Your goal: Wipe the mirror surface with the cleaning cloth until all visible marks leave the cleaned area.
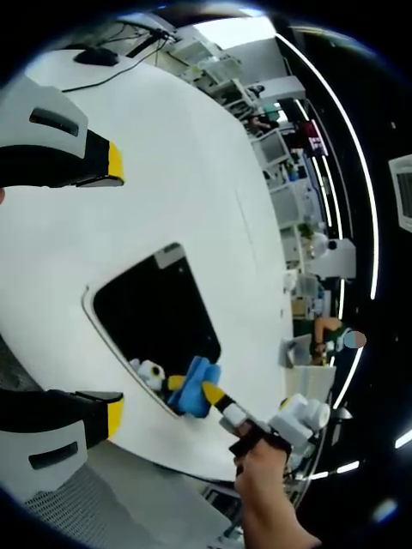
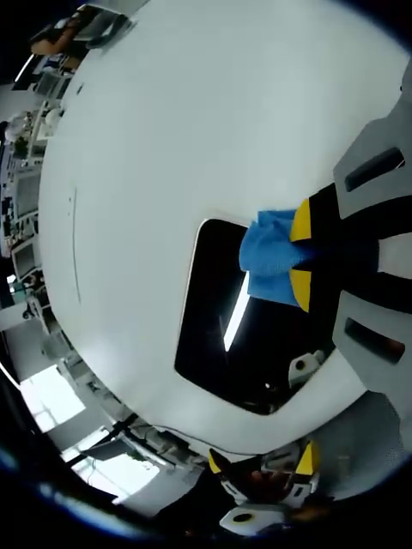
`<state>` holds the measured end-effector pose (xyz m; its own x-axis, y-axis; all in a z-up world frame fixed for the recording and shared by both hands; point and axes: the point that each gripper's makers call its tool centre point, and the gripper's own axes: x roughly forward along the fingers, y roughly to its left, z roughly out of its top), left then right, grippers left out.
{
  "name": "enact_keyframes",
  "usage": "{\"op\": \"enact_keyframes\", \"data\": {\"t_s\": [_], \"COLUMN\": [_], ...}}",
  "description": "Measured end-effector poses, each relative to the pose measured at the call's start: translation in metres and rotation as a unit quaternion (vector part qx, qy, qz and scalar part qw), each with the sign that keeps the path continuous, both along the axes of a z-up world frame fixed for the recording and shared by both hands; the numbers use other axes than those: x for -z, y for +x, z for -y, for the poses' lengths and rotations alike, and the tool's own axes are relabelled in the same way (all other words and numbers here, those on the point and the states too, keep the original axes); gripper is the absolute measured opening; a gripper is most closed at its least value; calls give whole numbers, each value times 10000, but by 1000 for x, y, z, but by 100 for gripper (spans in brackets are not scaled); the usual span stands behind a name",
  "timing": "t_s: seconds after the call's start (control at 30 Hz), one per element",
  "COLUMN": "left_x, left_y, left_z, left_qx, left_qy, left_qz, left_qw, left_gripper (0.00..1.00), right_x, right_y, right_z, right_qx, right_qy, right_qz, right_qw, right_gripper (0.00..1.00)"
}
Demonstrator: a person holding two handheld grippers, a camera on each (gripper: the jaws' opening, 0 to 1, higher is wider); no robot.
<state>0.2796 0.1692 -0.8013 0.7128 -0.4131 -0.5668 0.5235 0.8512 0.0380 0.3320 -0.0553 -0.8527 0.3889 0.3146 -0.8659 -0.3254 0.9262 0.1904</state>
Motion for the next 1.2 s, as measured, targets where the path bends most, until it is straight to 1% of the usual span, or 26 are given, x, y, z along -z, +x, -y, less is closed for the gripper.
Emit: {"op": "enact_keyframes", "data": {"t_s": [0.23,0.43,0.73,0.83,1.2], "left_x": [-2,-2,-2,-2,-1], "left_y": [-1,-1,-2,-3,-4], "left_z": [0,0,2,2,3], "left_qx": [-16,-26,23,40,62], "left_qy": [-6,-16,-55,-50,-49], "left_qz": [10,9,-13,-24,-30], "left_qw": [10000,10000,10000,10000,10000], "left_gripper": [99,99,99,99,99], "right_x": [0,0,0,1,1], "right_y": [-9,-13,-21,-25,-35], "right_z": [0,0,0,0,-1], "right_qx": [30,5,48,75,71], "right_qy": [11,-8,23,44,27], "right_qz": [1,71,-6,-78,-112], "right_qw": [10000,10000,10000,9999,9999], "right_gripper": [4,4,4,4,4]}}
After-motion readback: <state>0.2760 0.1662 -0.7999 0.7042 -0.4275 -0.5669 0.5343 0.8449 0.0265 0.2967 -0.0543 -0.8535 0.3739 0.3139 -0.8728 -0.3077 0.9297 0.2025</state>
